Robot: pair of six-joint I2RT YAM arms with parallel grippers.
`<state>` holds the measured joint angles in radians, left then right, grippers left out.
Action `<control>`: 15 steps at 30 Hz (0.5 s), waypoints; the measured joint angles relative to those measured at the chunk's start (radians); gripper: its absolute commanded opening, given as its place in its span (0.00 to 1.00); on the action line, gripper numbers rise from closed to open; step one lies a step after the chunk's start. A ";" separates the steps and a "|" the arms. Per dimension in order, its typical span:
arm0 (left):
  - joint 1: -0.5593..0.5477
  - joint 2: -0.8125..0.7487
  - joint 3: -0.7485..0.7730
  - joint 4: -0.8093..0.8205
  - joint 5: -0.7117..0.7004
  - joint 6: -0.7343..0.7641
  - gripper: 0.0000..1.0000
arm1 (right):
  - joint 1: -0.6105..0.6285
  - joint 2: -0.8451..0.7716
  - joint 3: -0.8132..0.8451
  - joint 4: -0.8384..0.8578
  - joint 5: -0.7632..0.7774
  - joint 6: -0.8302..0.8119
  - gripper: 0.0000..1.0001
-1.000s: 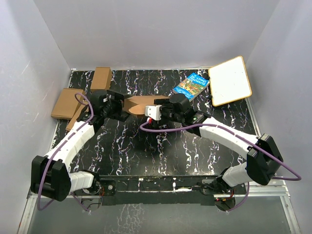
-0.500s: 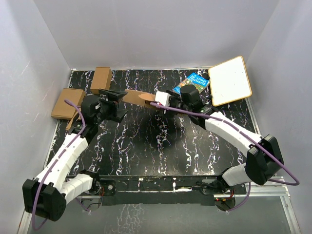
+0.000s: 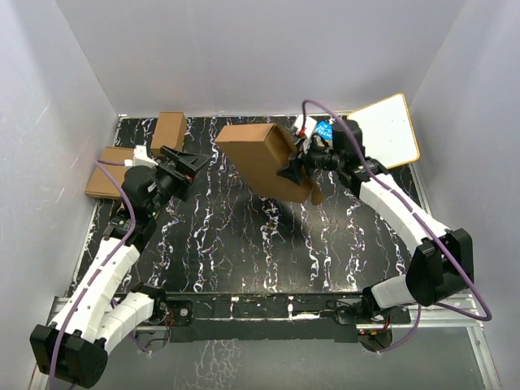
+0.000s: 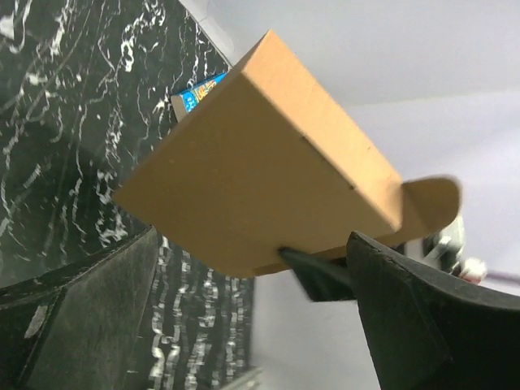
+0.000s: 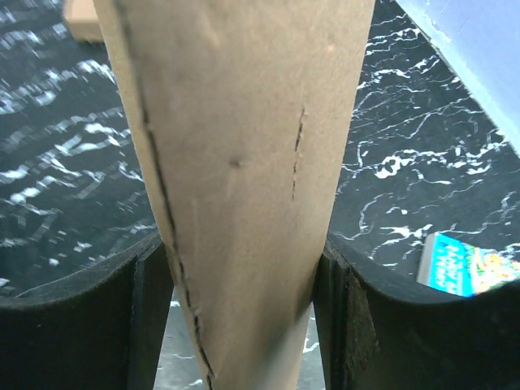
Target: Fold the paper box
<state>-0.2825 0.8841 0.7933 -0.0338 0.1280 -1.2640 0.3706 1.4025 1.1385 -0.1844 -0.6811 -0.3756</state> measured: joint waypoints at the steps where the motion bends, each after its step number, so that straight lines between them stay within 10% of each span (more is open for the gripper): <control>1: 0.000 -0.008 -0.008 0.020 0.002 0.048 0.97 | -0.019 0.000 0.011 0.000 -0.029 0.048 0.44; 15: 0.004 -0.116 -0.279 0.296 0.191 0.366 0.97 | -0.202 0.087 -0.098 0.286 -0.372 0.816 0.45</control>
<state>-0.2787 0.7677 0.5144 0.2623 0.3187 -0.8978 0.1684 1.4891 1.0401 0.1013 -1.0534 0.4404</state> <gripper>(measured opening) 0.970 0.643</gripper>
